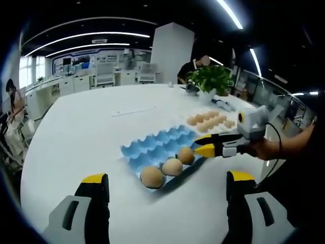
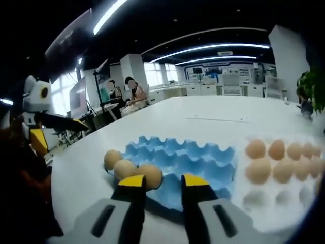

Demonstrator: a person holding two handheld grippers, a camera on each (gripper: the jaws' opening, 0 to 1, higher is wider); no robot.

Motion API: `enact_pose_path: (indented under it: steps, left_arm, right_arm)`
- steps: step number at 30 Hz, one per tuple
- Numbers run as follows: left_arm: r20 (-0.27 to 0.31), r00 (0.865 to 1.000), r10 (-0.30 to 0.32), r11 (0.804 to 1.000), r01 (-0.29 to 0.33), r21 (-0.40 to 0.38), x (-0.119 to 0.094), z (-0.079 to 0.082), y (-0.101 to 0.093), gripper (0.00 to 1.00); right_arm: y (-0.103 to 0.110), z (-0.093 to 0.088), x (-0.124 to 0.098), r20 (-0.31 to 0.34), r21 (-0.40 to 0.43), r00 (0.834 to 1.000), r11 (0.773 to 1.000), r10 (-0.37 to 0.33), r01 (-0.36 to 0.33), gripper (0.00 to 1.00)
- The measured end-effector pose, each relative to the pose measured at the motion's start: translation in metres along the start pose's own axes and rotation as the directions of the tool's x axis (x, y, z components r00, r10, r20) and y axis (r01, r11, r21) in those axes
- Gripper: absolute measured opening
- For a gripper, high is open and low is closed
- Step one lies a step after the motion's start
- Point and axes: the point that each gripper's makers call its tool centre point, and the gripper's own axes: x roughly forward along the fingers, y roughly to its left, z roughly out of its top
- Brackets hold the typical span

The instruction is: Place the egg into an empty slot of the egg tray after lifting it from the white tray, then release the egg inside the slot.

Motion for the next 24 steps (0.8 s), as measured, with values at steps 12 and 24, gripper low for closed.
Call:
enact_pose_path:
  steps: [12,24]
  left_arm:
    - [-0.002,1.000,-0.003,1.000,0.003,0.008,0.001,0.002,-0.001,0.96]
    - [-0.006,1.000,-0.007,1.000,0.007,0.017,0.003,0.003,-0.002,0.96]
  right_arm:
    - [-0.023,-0.007,-0.021,0.004,0.056,0.997,0.996,-0.076,0.075,0.27]
    - [-0.111,-0.002,-0.078,0.046,0.071,0.918,0.918,-0.394,0.391,0.26]
